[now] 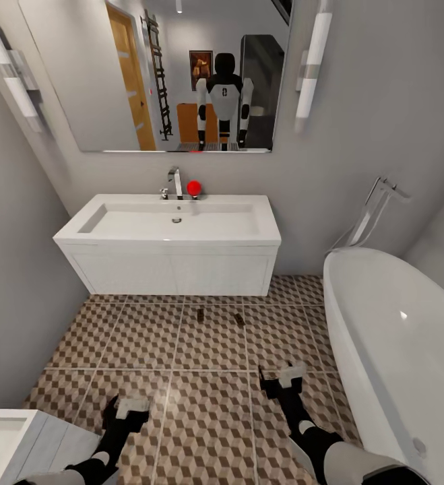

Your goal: Take the four mousetraps from the cabinet in the bathroom and place them on the bathroom floor. Make sure all four end up on the same floor surface, and ensure that at least two of them are either under or directly next to the same bathroom sink.

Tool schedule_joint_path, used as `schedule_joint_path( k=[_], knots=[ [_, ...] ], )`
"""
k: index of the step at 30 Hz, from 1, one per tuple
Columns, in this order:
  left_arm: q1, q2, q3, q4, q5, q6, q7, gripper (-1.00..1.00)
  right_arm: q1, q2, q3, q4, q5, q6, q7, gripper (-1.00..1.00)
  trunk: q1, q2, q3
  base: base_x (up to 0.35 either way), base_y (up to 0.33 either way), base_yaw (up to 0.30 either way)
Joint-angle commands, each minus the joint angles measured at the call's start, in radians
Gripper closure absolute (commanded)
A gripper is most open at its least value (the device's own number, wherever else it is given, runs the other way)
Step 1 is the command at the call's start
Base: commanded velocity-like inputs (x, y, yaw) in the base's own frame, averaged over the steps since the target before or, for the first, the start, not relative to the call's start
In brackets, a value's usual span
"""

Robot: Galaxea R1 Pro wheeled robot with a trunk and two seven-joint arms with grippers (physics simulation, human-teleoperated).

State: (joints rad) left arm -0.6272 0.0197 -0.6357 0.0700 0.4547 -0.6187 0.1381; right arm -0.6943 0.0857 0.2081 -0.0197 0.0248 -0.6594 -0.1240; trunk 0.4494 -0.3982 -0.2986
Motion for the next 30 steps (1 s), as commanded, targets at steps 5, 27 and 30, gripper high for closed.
schedule_joint_path(
  k=[5, 27, 30],
  knots=[
    [0.048, 0.015, -0.009, 0.007, 0.002, -0.022, -0.01, -1.0, 0.041, 0.0, 0.008, 0.001, 0.003, -0.032, -0.01, -1.0, 0.001, -0.002, -0.002, 0.0, 0.0, 0.0],
    [0.224, 0.045, -0.007, 0.009, 0.004, -0.153, -0.013, -1.0, 0.204, 0.0, 0.008, 0.001, 0.003, -0.204, -0.011, -1.0, 0.001, -0.002, -0.002, 0.0, 0.0, 0.0],
    [0.242, 0.059, -0.007, 0.008, 0.004, -0.168, -0.012, -1.0, 0.218, 0.0, 0.008, 0.002, 0.003, -0.214, -0.012, -1.0, 0.001, -0.002, -0.002, 0.0, 0.0, 0.0]
  ],
)
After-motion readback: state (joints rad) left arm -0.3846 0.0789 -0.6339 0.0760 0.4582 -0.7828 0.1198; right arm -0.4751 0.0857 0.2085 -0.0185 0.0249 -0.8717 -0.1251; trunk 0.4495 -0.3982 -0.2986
